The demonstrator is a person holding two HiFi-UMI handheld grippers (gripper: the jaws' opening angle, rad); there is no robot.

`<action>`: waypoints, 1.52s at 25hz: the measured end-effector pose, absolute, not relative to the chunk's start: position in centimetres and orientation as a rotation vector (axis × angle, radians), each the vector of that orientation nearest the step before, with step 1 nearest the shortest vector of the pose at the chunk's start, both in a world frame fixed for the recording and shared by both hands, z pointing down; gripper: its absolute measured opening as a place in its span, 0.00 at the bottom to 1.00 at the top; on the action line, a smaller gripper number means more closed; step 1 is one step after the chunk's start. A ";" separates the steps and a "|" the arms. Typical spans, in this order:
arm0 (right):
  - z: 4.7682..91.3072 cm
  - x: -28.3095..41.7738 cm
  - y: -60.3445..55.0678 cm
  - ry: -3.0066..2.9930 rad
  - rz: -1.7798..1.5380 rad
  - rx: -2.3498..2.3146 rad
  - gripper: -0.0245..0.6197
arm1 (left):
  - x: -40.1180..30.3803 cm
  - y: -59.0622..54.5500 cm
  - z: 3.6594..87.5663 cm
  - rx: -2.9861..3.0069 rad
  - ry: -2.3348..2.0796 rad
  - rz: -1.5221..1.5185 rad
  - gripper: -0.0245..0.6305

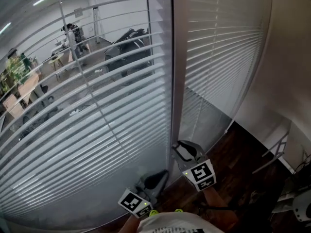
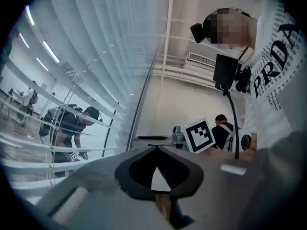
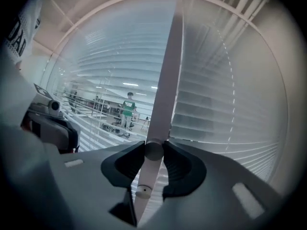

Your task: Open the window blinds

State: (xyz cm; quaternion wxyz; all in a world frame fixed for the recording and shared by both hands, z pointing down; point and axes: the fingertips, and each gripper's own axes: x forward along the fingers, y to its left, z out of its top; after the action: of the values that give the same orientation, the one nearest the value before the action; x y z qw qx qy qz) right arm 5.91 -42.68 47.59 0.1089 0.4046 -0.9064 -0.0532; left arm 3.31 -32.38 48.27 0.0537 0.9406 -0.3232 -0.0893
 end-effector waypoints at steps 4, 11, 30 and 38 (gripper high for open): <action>47.8 6.2 -42.7 -2.725 -0.039 1.196 0.24 | 3.3 -32.3 48.2 2.865 -0.982 -0.258 0.02; 47.8 6.2 -42.8 -2.713 -0.074 1.204 0.24 | 3.1 -32.2 48.4 2.857 -0.982 -0.257 0.02; 46.5 5.7 -40.2 -2.668 -0.341 1.096 0.23 | 2.4 -32.1 47.6 2.872 -0.985 -0.284 0.02; 44.3 4.2 -37.8 -2.565 -0.626 0.992 0.05 | 2.6 -32.2 46.2 2.888 -0.971 -0.296 0.02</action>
State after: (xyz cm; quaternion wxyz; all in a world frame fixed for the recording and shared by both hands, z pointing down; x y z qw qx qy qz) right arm 4.23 -37.78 44.27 0.1600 0.3471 -0.8977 -0.2191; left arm 2.61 -32.17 46.20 0.0402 0.9426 -0.3170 -0.0966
